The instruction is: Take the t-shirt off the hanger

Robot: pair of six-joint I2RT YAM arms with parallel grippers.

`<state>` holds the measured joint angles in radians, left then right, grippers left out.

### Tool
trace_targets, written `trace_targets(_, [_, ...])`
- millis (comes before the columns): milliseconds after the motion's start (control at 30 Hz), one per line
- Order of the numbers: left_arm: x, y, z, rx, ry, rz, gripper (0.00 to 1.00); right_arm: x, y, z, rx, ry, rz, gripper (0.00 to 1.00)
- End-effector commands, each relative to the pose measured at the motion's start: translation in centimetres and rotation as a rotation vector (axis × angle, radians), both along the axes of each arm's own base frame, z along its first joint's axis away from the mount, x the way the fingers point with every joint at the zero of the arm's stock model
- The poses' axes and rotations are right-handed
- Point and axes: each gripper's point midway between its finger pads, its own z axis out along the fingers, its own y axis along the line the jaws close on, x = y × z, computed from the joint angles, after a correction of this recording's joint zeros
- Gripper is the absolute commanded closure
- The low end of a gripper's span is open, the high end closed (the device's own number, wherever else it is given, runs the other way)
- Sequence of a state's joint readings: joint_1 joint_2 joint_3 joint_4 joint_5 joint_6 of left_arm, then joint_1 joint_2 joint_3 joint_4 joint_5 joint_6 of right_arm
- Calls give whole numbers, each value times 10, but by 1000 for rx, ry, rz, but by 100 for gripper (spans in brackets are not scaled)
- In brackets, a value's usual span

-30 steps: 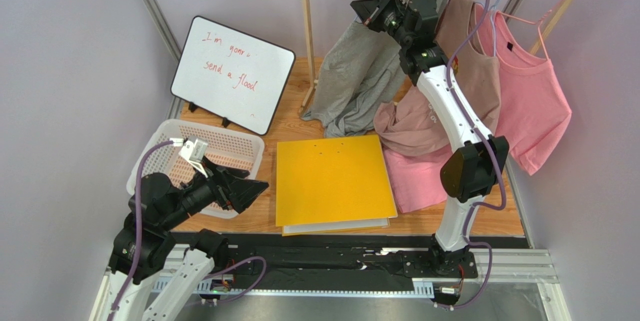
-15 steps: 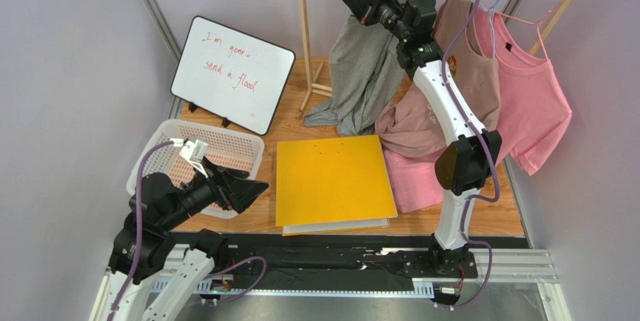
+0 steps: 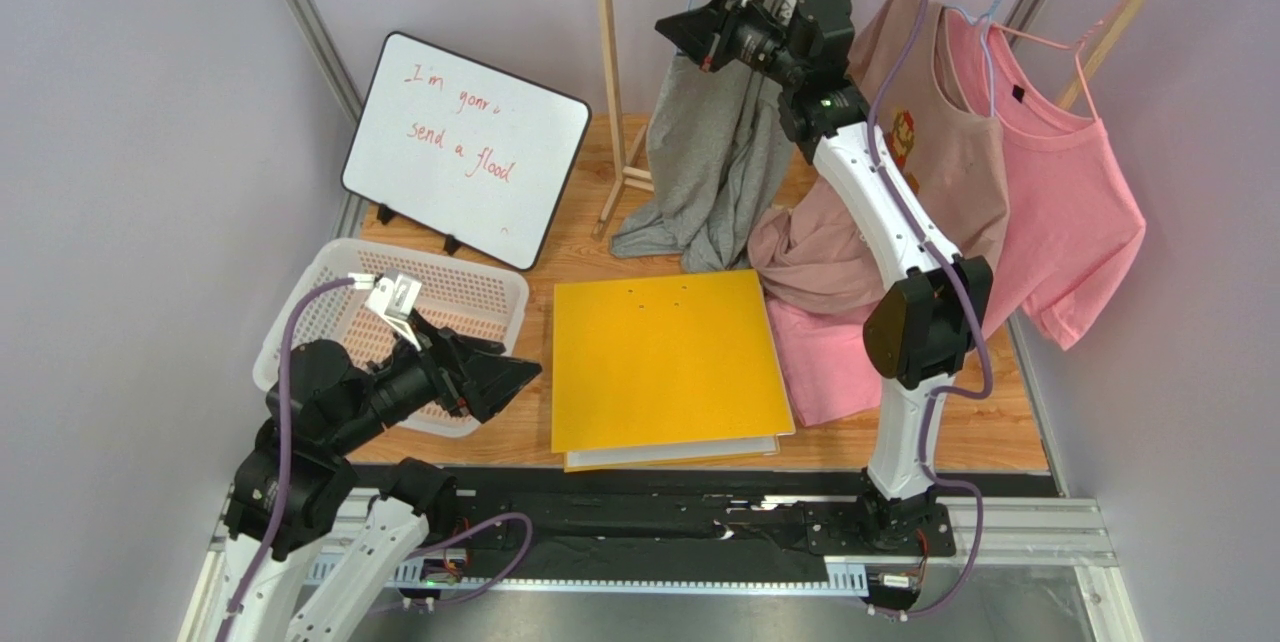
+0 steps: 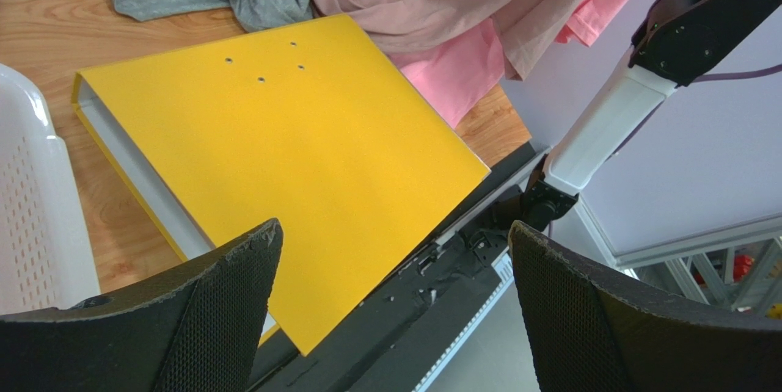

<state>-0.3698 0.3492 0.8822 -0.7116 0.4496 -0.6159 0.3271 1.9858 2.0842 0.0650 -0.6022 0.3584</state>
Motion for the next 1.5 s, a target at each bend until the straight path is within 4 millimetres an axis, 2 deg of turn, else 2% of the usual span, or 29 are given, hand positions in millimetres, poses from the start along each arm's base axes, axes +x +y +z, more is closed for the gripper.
trace_targets(0, [6,-9,6,-26,-5,-33,4,-49,1,58,23,-168,31,100])
trace_targets(33, [8,-11,6,-29,1,-42,4,-53,4,56,26,-160,36,100])
trace_targets(67, [9,-12,9,-33,-9,-48,4,-51,4,43,40,-120,22,100])
trace_targets(167, [16,-18,12,-36,-17,-73,4,-66,-1,53,111,-79,10,100])
trace_targets(200, [18,-20,14,-36,-17,-82,4,-66,-2,42,128,-32,4,100])
trace_targets(267, [25,-27,17,-39,-20,-107,4,-79,-10,56,191,-29,-12,100])
trace_targets(300, [28,-29,20,-43,-23,-114,5,-81,-10,43,230,44,-6,100])
trace_targets(333, [33,-33,18,-42,-2,-129,5,-85,-13,45,256,58,-5,100])
trace_targets(367, [37,-36,24,-53,-21,-142,5,-91,-16,54,293,65,-10,100])
trace_targets(433, [44,-46,26,-72,5,-180,5,-92,-19,48,352,162,-20,100])
trace_targets(500, [50,-53,37,-102,-20,-211,7,-93,-26,45,394,235,-59,100])
trace_targets(533, [55,-58,37,-112,8,-223,8,-92,-28,38,432,306,-62,100])
trace_targets(600, [57,-65,53,-119,-36,-241,8,-97,-32,39,487,360,-68,100])
trace_targets(633, [65,-67,54,-95,-60,-210,8,-97,-32,30,519,416,-65,100])
trace_targets(700, [65,-74,64,-56,-137,-216,8,-102,-36,35,579,441,-54,100])
trace_targets(833, [83,-67,75,40,-265,-98,8,-106,-38,31,672,547,-23,100])
trace_targets(967, [97,-64,76,101,-356,-55,7,-114,-31,34,736,625,68,100])
trace_targets(1167, [111,-80,70,129,-393,-100,6,-123,-25,42,749,645,150,100])
trace_targets(1333, [139,-75,57,223,-390,-18,4,-136,-26,48,732,636,155,100])
trace_targets(1467, [151,-88,46,261,-357,-62,4,-146,-28,57,721,613,151,100])
